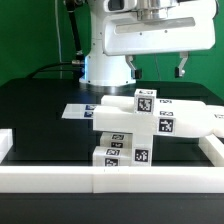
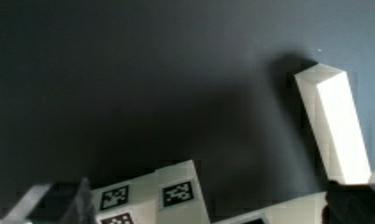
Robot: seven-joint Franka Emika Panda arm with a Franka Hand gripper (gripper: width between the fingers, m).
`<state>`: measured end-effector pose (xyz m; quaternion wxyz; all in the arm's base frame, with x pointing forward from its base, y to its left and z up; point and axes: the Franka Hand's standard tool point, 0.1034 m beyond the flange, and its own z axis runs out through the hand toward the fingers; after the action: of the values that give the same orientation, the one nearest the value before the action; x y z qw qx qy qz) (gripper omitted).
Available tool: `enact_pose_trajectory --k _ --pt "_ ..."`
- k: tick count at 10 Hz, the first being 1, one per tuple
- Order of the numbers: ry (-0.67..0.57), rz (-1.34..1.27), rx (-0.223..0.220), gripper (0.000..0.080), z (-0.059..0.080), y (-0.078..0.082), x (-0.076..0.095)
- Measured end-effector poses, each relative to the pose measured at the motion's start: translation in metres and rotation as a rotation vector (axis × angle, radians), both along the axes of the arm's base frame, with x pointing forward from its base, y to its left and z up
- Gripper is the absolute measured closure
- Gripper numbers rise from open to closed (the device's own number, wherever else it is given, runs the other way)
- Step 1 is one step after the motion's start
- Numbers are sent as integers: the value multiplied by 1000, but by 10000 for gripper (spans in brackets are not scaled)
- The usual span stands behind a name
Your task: Assemble chair
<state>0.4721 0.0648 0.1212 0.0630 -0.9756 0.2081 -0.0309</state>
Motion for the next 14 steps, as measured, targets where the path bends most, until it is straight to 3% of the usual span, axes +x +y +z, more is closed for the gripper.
enact_pose_trajectory --k 4,10,12,14 --pt "-7 183 -67 151 -13 14 -14" --pt "-20 210 -70 151 -16 15 -16" --pt "-10 229 -81 151 -27 22 -27" --pt "-8 234 -84 151 -29 24 -28"
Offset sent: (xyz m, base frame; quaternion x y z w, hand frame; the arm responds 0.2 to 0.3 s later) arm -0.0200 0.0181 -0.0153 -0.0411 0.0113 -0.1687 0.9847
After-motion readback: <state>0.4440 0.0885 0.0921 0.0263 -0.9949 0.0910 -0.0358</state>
